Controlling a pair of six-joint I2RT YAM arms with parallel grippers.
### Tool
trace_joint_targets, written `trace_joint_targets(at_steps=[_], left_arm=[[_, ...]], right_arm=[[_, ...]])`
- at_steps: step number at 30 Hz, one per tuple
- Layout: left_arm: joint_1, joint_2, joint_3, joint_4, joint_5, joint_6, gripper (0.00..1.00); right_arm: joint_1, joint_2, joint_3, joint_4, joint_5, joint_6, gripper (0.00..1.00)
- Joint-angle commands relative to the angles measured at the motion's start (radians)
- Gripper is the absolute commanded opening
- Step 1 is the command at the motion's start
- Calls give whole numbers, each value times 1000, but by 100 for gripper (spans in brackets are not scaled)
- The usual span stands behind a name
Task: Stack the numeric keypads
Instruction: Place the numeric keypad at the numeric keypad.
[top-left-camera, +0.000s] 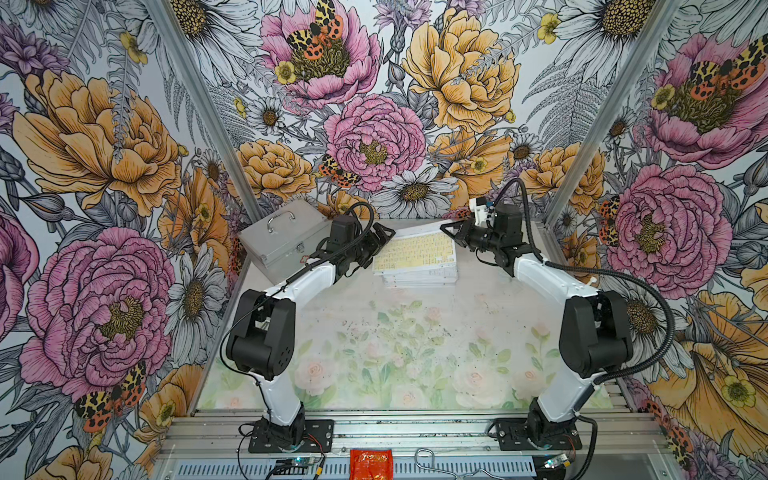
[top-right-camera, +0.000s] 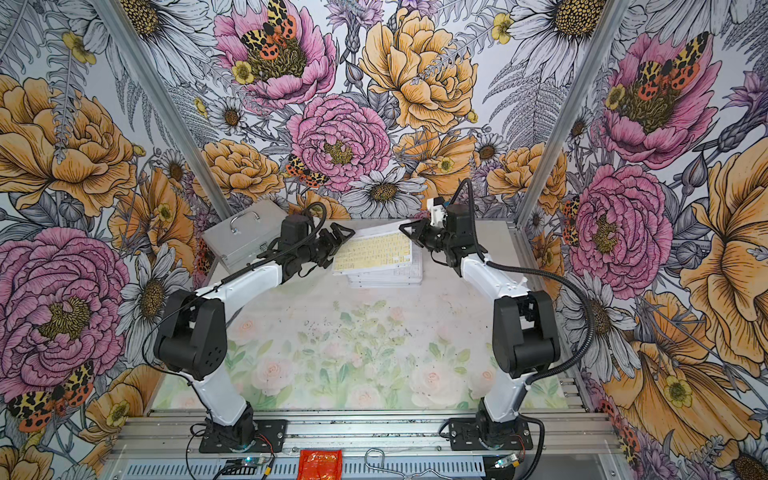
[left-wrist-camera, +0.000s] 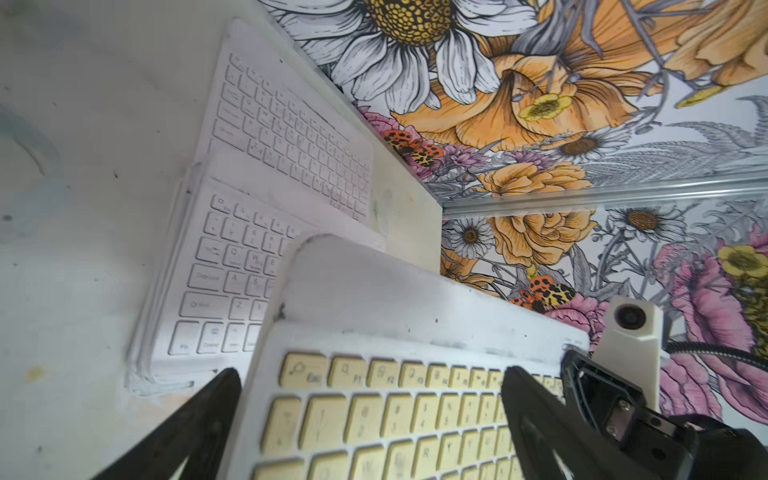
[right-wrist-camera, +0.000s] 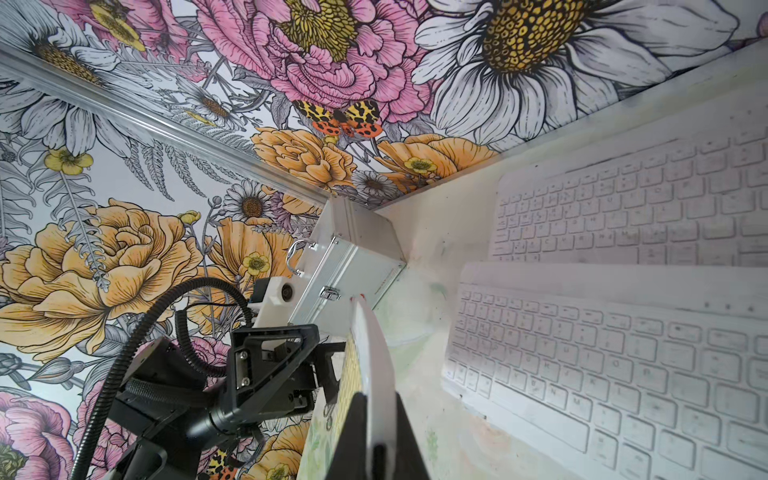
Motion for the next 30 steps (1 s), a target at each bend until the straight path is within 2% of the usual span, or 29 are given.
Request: trace_joint_targets(at_steps=[1,6,10,21,30], left_arm=[[5,69,81,-60,12,84,99],[2,166,161,-61,28,90,99],[3,183,176,-79,12,99,99],[10,258,243,-128,5,124,99],[7,316,286,-150,-3,130,99]], right_arm=[[-23,84,37,98,40,-30,0],[-50,234,74,243,-27,58,0],[-63,276,79,295,-45,85,0],[-92,389,160,249,-120,72,0],[-93,420,171,146,-123,-12,6]])
